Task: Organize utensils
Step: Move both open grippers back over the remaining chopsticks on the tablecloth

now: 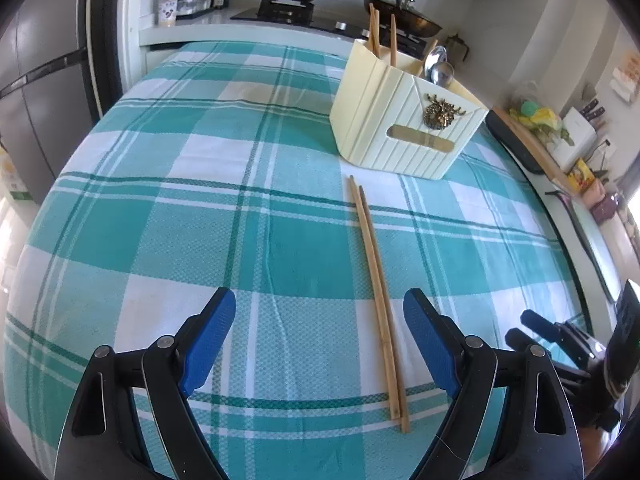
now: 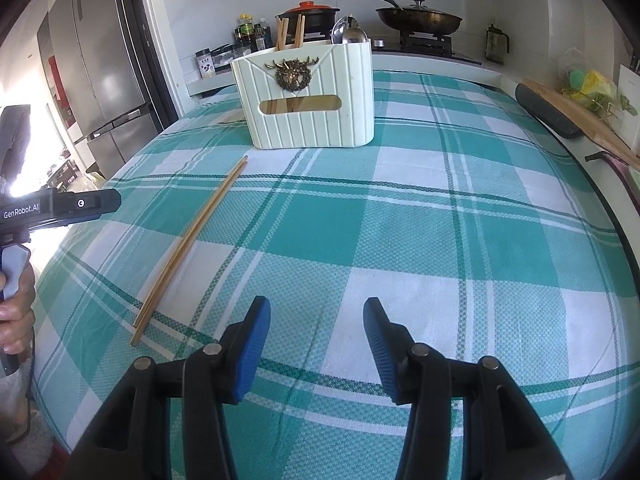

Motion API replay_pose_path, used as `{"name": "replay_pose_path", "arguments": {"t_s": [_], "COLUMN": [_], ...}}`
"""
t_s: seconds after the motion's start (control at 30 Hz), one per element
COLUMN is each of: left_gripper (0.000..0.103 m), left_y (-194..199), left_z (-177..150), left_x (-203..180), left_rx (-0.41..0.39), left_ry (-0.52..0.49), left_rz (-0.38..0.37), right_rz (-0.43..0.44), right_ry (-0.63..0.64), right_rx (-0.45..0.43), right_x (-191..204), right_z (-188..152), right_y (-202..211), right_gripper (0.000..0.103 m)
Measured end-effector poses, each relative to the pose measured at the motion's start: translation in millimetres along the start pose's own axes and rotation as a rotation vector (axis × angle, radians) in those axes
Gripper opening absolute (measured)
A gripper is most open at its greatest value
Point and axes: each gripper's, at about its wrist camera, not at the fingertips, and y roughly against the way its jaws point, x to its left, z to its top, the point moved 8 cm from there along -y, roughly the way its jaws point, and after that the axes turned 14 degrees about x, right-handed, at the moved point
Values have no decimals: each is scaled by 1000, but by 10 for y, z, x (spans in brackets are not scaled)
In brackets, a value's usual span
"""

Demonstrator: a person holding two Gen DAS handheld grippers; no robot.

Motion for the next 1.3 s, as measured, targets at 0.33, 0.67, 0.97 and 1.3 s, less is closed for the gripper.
{"name": "replay_pose_path", "arguments": {"t_s": [0.33,0.67,0.97,1.3], "left_gripper": [87,91,83,19], "left_y": [-258,-622,-598,-580], "left_z": [-46,-1,34,33], "left_x": [-138,-210,-137,-171], "left_rx": [43,56,53,42], "left_ry": [-67,-141,-130,-179], "left_rz": [21,159,176,207], "right_rz": [3,-3,-12,-2], "right_ry": [-6,0,-4,30], "right_rx": [11,20,24,25], "right_x": [-9,12,-14,157], "right_z": [-22,-21,-35,-5], "right_y": [-65,-94,-105,-96], "right_gripper": [49,49,49,49]}}
